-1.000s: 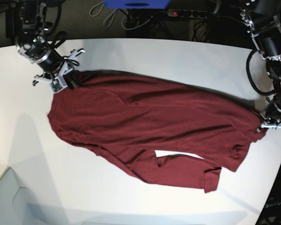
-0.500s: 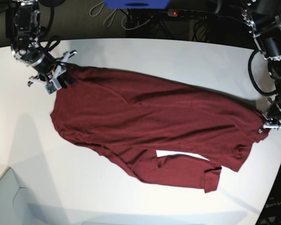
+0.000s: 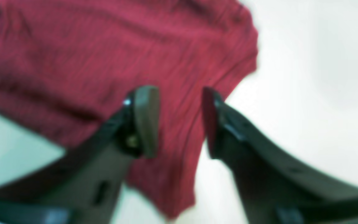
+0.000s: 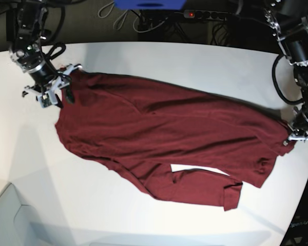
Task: Layout the t-shirt on the table in an organized manner, then fold the t-shirt properly
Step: 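Pull the shirt edge with the right gripper outward, stretching it flat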
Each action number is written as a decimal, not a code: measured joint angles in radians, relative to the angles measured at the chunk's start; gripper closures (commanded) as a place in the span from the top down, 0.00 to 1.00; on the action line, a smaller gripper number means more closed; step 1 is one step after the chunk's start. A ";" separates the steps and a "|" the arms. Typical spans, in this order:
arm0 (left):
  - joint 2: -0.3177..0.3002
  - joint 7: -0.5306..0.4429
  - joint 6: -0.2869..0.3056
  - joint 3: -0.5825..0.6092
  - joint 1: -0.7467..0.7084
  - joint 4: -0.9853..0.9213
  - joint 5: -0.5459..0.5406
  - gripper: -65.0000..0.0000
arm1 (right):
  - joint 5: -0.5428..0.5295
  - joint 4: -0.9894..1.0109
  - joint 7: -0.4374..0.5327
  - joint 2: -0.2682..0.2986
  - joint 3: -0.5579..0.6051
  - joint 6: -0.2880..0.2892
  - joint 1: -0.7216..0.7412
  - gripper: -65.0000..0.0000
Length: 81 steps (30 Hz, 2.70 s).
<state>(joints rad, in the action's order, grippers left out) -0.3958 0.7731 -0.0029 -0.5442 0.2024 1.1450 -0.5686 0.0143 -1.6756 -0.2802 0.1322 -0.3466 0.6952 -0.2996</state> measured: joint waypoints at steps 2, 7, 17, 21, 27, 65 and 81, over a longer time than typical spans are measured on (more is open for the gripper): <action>0.000 0.000 0.000 0.000 0.000 0.000 -0.001 0.00 | 0.005 -0.019 -0.007 0.000 0.000 0.003 -0.042 0.61; 0.000 0.000 0.000 0.000 0.000 0.000 -0.002 0.00 | -0.004 -0.053 0.012 -0.033 -0.002 0.004 -0.095 0.71; 0.000 0.000 0.000 0.002 0.000 0.000 0.002 0.00 | -0.005 -0.036 0.012 -0.033 -0.008 0.003 -0.131 0.71; 0.000 0.000 0.000 0.003 -0.002 0.000 0.002 0.00 | -0.002 0.039 0.007 -0.033 -0.006 0.004 -0.130 0.71; 0.000 0.000 0.000 0.002 -0.006 0.000 0.002 0.00 | -0.010 0.047 0.012 -0.027 -0.007 0.003 -0.125 0.71; 0.048 0.323 0.010 -0.114 -0.303 0.397 -0.024 0.00 | -0.014 0.113 0.018 0.106 -0.169 0.011 -0.147 0.00; 0.083 0.397 0.010 -0.213 -0.388 0.444 -0.009 0.00 | -0.022 0.109 0.035 0.103 -0.167 0.010 -0.207 0.00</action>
<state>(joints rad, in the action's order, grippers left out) -0.3126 1.1698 0.0074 -0.7574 -0.1860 1.5887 -0.5777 -0.0078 -1.5669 -0.2455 0.2356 -0.5133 0.7048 -0.5064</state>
